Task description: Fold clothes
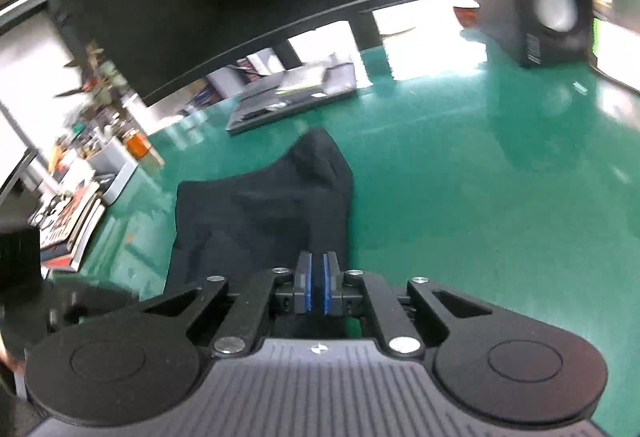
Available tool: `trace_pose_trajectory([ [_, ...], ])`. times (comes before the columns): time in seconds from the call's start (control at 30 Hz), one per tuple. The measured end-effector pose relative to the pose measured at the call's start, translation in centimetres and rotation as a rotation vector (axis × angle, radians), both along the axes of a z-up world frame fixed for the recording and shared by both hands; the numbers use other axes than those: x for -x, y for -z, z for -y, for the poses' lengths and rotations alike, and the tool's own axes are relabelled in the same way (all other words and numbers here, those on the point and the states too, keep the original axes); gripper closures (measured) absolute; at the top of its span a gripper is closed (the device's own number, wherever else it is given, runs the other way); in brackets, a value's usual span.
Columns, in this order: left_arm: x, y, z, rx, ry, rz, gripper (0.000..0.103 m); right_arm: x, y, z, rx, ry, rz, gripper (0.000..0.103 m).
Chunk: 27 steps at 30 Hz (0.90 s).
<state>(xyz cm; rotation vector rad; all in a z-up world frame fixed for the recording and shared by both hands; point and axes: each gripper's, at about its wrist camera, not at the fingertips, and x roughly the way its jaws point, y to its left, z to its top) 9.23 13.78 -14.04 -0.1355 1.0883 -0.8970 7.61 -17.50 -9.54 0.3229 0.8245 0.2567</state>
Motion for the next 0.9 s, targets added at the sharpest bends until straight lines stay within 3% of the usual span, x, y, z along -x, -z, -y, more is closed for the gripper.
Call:
trace_pose_trajectory([
  [0.1,0.6,-0.1,-1.1,0.001,-0.129,-0.032,0.052,-5.5,0.4,-1.3,-0.021,-0.145,-0.009,0.098],
  [0.2,1.8,-0.7,-0.6,-0.06,-0.203,0.004,0.052,-11.4,2.7,-2.6,-0.047,-0.262,-0.065,0.098],
  [0.27,2.6,-1.1,-0.3,-0.09,-0.249,0.017,0.052,-14.0,4.1,-2.3,-0.008,-0.248,-0.057,0.103],
  [0.33,3.2,-2.0,-0.3,-0.12,-0.325,0.017,0.047,-15.3,4.1,-1.1,-0.08,-0.206,-0.05,0.103],
  [0.37,3.6,-2.4,-0.2,-0.135,-0.363,0.017,0.046,-15.4,3.7,-0.6,-0.12,-0.203,-0.046,0.092],
  [0.43,4.2,-3.3,-0.2,-0.165,-0.439,0.017,0.044,-13.7,2.0,0.0,-0.178,-0.316,0.012,0.092],
  [0.5,5.4,-4.4,0.0,-0.152,-0.489,0.021,0.044,-10.5,1.2,0.0,-0.242,-0.521,-0.01,0.092],
  [0.57,6.7,-5.1,1.0,-0.135,-0.486,0.037,0.043,-8.2,1.6,-0.6,-0.237,-0.647,-0.046,0.091],
  [0.67,7.9,-4.1,2.8,-0.129,-0.457,-0.001,0.043,-3.5,2.1,-1.7,-0.229,-0.855,-0.1,0.092],
  [0.77,7.9,-2.0,3.4,-0.192,-0.476,-0.019,0.043,-0.8,3.7,-2.9,-0.18,-0.917,-0.185,0.091],
  [0.9,8.5,-2.9,0.7,-0.231,-0.61,0.006,0.041,1.2,4.7,-4.1,-0.215,-0.949,-0.275,0.092],
])
